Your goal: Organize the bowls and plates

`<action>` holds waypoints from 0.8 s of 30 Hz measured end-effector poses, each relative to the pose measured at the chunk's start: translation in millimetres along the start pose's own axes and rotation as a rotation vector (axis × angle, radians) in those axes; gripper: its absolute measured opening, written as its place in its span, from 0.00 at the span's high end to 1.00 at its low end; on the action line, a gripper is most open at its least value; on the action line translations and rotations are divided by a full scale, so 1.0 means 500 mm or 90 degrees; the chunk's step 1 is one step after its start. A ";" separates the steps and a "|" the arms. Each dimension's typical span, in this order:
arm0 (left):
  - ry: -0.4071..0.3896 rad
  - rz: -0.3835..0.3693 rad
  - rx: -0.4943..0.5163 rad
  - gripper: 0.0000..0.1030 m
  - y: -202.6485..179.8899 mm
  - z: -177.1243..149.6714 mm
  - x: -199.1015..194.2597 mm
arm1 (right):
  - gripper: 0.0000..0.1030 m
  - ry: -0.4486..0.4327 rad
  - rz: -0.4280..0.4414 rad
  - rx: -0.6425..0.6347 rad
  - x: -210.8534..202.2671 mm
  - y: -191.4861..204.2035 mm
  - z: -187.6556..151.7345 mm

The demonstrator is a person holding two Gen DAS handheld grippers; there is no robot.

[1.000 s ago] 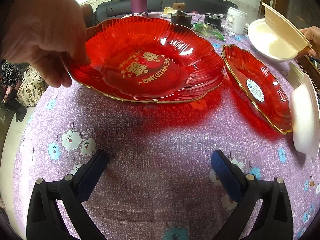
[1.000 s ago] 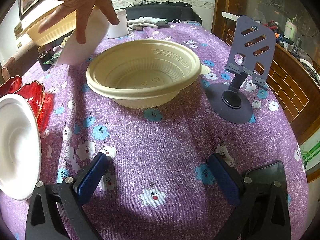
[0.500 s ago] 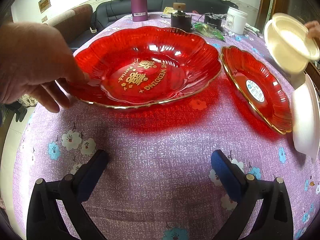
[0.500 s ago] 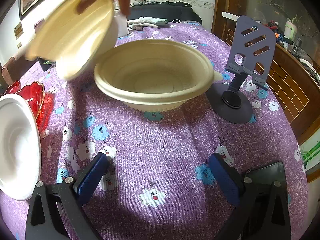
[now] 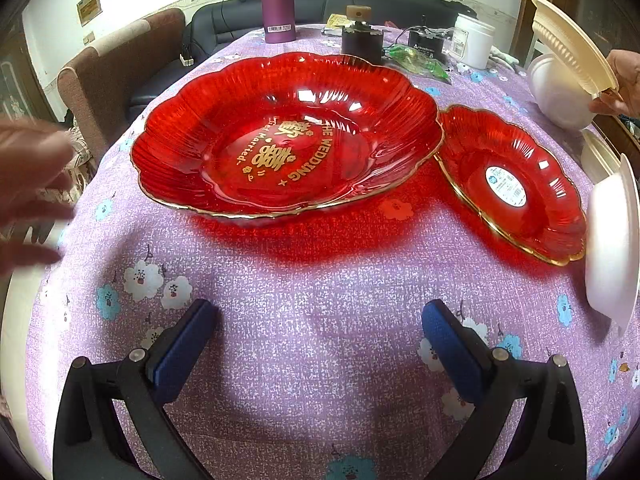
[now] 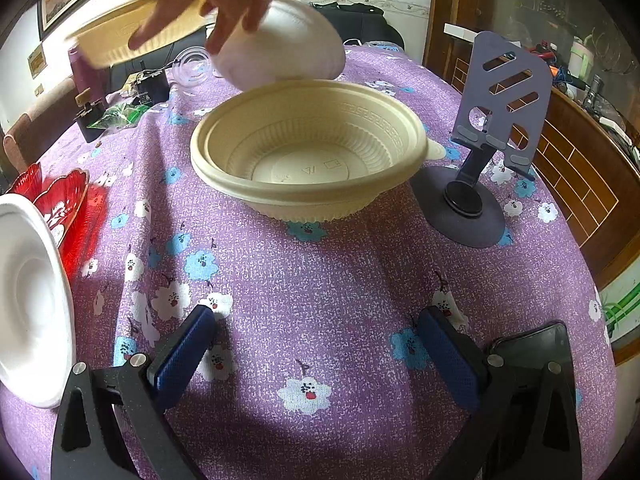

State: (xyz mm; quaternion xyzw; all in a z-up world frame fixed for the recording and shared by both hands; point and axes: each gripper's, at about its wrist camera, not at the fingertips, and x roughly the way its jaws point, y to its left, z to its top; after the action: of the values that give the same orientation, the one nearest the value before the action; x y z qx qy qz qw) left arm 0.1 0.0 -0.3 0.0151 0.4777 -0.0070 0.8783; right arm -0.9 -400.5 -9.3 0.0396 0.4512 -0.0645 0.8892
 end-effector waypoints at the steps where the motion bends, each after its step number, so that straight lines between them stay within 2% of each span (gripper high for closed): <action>1: 0.000 0.000 0.000 0.00 0.000 0.000 0.000 | 0.01 0.000 0.000 0.000 0.000 0.000 0.000; 24: 0.000 0.001 -0.001 0.00 -0.002 0.000 0.000 | 0.01 0.000 -0.001 0.000 0.000 0.004 0.002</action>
State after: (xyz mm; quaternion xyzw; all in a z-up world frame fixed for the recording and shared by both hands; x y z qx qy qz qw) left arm 0.1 -0.9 -0.2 0.0146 0.4777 -0.0058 0.8784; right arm 0.0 -398.7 -8.8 0.0395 0.4515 -0.0650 0.8890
